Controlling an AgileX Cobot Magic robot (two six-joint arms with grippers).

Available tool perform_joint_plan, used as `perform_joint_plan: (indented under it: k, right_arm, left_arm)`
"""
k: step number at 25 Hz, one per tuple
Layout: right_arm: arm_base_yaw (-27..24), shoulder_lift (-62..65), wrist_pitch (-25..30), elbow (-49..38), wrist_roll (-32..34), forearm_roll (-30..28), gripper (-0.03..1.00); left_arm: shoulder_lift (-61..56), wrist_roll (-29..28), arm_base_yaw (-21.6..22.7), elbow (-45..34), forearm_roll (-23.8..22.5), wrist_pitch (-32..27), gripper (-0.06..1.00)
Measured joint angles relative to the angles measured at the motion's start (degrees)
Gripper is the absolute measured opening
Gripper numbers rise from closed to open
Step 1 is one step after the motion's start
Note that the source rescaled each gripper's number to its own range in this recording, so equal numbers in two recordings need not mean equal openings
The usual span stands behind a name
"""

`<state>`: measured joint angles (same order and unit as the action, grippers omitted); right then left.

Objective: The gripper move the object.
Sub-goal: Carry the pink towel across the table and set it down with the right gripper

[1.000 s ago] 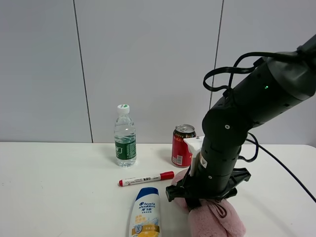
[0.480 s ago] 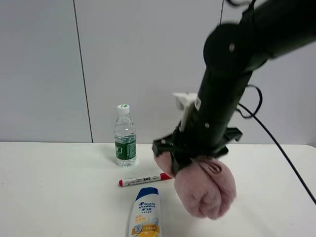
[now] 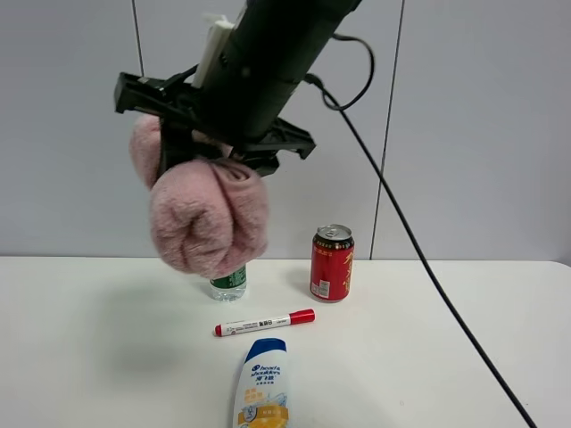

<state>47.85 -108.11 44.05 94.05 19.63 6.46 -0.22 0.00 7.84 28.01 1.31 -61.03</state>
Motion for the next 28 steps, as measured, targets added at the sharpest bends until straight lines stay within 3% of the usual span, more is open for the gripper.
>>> perform_joint_plan:
  k: [6,14,17,22,28]
  right_arm:
    - [4.3,-10.8,-2.6,4.8,8.9,-3.2,0.0]
    - [5.7,-18.4,-0.6,5.0,27.8,-17.0,0.0]
    - [5.7,-18.5,0.9,5.0,27.7,-18.1,0.0]
    - [5.7,-18.7,0.4,5.0,24.7,-13.7,0.0]
    - [5.7,-21.3,0.1,5.1,24.5,-12.5,0.0]
  left_arm:
    - [0.0,0.0,0.0,0.0,0.0,0.0,1.0]
    - [0.0,0.0,0.0,0.0,0.0,0.0,1.0]
    - [0.0,0.0,0.0,0.0,0.0,0.0,1.0]
    - [0.0,0.0,0.0,0.0,0.0,0.0,1.0]
    - [0.0,0.0,0.0,0.0,0.0,0.0,1.0]
